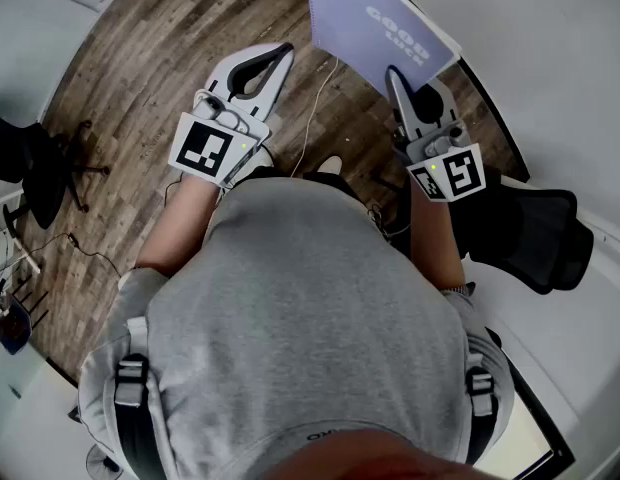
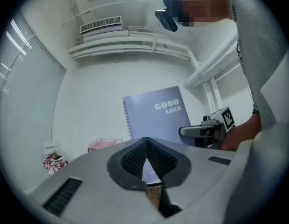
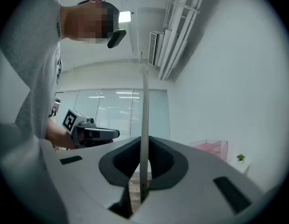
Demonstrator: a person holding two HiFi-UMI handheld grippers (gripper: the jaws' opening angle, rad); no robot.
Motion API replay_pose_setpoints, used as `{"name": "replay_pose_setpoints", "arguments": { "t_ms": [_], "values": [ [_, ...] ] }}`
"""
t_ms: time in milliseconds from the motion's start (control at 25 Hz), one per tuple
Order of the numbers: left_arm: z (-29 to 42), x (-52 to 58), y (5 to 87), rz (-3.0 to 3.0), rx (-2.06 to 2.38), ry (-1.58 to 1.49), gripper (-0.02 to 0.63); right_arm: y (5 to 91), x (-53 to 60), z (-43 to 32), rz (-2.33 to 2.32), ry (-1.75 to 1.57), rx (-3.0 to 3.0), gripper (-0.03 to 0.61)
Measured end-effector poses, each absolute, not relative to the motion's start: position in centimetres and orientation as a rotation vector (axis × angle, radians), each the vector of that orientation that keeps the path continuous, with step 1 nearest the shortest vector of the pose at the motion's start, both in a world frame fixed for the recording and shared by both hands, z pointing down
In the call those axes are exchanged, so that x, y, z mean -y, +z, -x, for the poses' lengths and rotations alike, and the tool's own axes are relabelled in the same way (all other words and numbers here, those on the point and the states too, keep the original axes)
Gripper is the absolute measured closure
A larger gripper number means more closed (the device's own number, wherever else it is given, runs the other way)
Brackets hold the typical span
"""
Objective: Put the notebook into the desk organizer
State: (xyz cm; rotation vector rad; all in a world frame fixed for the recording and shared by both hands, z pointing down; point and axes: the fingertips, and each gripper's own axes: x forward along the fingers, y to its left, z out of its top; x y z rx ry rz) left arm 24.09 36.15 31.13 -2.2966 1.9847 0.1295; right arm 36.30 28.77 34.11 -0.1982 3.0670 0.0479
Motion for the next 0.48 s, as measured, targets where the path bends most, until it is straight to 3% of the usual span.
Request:
{"name": "replay_pose_setpoints", "arguments": {
  "t_ms": [480],
  "values": [
    [-25.7,-37.0,32.9,2.336,-2.053,0.195,0.595,33.9,-28.3,-38.8,0.199,-0.079,-3.014,0.540]
  ]
}}
